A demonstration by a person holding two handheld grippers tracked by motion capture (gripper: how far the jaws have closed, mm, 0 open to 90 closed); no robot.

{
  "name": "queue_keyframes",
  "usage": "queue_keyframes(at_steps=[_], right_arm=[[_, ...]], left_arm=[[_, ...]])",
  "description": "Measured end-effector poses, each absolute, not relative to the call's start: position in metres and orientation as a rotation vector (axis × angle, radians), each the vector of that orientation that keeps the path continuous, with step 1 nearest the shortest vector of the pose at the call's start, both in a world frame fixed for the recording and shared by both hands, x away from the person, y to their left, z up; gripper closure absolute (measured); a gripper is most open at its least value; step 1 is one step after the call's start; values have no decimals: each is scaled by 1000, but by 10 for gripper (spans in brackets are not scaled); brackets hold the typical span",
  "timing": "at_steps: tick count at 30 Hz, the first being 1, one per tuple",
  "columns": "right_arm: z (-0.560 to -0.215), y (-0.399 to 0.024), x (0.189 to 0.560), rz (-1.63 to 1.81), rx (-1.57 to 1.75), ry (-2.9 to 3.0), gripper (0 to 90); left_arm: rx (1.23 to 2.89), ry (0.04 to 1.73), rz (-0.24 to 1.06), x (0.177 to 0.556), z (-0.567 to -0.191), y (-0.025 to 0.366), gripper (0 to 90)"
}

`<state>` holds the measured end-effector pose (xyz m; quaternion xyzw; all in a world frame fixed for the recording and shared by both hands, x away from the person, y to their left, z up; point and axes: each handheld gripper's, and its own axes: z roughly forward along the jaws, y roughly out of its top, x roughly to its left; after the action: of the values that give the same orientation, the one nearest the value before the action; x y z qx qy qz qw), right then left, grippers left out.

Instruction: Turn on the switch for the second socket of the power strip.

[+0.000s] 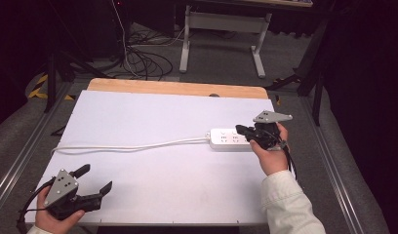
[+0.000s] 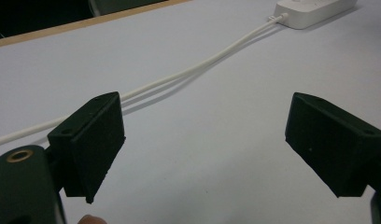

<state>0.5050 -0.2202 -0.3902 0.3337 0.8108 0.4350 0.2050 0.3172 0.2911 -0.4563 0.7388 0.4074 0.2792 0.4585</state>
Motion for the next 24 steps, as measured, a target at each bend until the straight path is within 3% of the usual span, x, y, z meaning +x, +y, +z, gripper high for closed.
queue_keyframes(at_steps=[24], right_arm=[[-430,-218,554,1062,1031,2291,900]], left_arm=[[1822,1003,689,318,-457,291,125]])
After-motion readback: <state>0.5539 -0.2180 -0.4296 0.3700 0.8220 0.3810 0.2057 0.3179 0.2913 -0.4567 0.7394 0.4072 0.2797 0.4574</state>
